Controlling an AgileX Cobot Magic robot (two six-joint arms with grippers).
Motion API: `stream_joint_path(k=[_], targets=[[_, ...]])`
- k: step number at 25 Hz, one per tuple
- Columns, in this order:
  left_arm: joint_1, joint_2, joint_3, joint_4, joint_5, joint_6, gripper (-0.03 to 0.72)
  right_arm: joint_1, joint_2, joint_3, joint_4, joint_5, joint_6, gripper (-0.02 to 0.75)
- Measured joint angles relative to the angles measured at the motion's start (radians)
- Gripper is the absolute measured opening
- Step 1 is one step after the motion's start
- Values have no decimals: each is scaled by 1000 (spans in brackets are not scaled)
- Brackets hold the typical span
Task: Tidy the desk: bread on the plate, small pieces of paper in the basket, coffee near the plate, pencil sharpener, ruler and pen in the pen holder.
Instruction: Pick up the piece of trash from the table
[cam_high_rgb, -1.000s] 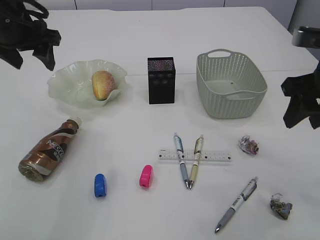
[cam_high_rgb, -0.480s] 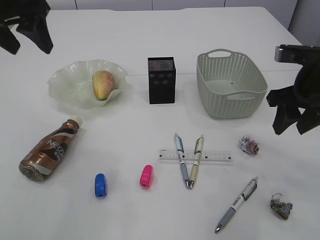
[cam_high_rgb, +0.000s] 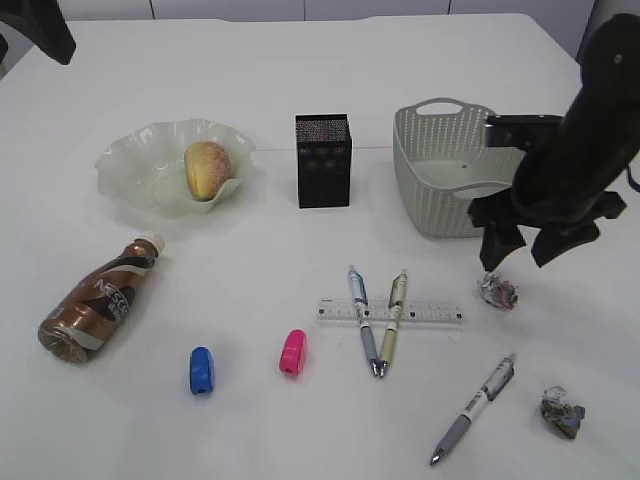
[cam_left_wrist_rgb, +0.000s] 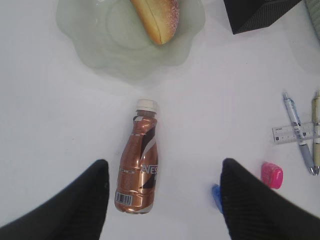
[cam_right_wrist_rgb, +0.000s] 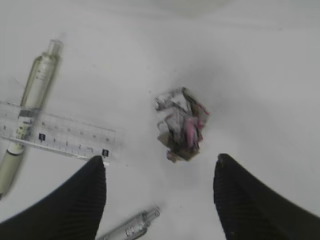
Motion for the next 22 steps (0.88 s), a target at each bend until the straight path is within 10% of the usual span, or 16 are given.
stream_joint_path(k=[22], targets=[[0,0,0,-7,2,0,498,41,196,-82,-72,-14,45,550]])
